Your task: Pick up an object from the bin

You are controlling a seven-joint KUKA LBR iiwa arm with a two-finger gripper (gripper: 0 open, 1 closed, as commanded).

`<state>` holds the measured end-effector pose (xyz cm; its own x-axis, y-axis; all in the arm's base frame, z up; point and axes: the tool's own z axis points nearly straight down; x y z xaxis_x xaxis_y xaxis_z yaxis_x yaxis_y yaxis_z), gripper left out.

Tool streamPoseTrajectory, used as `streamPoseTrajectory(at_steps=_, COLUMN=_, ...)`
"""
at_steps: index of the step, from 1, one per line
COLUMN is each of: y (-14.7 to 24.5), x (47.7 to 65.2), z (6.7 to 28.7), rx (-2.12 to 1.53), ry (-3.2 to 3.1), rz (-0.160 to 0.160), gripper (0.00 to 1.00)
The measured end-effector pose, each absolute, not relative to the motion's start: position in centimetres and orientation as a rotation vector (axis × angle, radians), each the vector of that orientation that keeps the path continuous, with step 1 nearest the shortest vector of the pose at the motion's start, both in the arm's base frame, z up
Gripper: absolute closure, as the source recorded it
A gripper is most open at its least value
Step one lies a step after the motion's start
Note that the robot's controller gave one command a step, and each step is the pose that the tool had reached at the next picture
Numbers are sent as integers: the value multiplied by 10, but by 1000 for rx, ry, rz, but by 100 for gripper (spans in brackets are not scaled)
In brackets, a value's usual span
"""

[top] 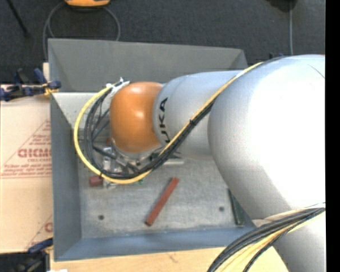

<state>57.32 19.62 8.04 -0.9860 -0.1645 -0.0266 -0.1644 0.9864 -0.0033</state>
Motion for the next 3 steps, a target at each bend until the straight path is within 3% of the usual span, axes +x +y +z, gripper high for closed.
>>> streamPoseTrajectory(at_steps=1, y=201, x=570, z=154, rx=-154, ry=3138, rz=2, gripper=0)
streamPoseTrajectory(at_steps=2, y=201, x=578, z=222, rx=-71, ry=3140, rz=2, gripper=0)
streamPoseTrajectory(at_steps=3, y=201, x=578, z=237, rx=-54, ry=3137, rz=3, gripper=0)
